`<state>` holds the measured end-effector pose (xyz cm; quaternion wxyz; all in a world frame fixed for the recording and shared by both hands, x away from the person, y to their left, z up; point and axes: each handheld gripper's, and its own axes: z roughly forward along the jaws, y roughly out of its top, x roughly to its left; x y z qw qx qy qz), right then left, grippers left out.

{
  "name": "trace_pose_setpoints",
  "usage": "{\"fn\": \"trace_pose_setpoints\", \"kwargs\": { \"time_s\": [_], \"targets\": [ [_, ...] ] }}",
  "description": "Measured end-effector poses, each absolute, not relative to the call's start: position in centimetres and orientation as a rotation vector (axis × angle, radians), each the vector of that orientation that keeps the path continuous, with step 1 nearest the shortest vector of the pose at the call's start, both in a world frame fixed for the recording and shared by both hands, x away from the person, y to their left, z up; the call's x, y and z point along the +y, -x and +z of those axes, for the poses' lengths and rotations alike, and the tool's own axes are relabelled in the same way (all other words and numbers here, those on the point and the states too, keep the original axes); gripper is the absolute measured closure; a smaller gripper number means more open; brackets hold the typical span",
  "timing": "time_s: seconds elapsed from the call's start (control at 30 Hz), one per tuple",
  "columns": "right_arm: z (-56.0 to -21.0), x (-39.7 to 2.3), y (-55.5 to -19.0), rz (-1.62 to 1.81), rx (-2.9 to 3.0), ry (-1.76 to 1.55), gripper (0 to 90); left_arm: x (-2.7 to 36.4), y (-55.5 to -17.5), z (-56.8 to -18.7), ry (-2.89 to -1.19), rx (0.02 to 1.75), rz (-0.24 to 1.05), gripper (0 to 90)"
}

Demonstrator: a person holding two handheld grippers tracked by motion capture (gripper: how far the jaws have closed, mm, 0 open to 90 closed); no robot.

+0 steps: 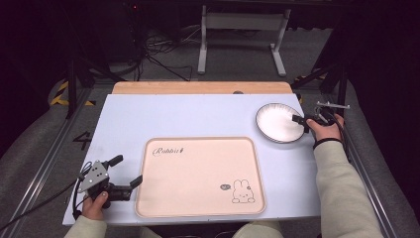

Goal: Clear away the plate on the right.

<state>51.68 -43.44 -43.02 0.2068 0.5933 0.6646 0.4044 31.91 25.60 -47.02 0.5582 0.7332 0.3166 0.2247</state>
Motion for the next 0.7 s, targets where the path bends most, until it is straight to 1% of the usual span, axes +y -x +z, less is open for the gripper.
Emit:
{"fn": "trace_pose_setpoints", "kwargs": {
  "time_s": [0.13, 0.2, 0.5, 0.53, 0.6, 0.7],
  "targets": [
    [-43.4, -43.6, -51.8, 1.095, 1.863, -1.684, 35.8, 25.6, -31.9, -47.0, -1.727, 0.746, 0.531, 0.3],
    [-43.6, -43.7, -51.8, 1.099, 1.872, -1.698, 39.9, 25.6, -31.9, -47.0, -1.725, 0.748, 0.531, 0.3],
    [-43.9, -43.7, -51.8, 1.093, 1.904, -1.74, 42.8, 25.6, -31.9, -47.0, -1.725, 0.748, 0.531, 0.4],
    [-44.0, -43.7, -51.8, 1.104, 1.903, -1.758, 46.1, 25.6, -31.9, -47.0, -1.726, 0.748, 0.53, 0.3],
    [-44.0, -43.8, -51.8, 1.111, 1.904, -1.771, 49.3, 25.6, -31.9, -47.0, -1.725, 0.748, 0.53, 0.3],
    [-44.1, -43.8, -51.7, 1.127, 1.918, -1.801, 52.2, 25.5, -31.9, -47.0, -1.725, 0.748, 0.531, 0.3]
  ]
}}
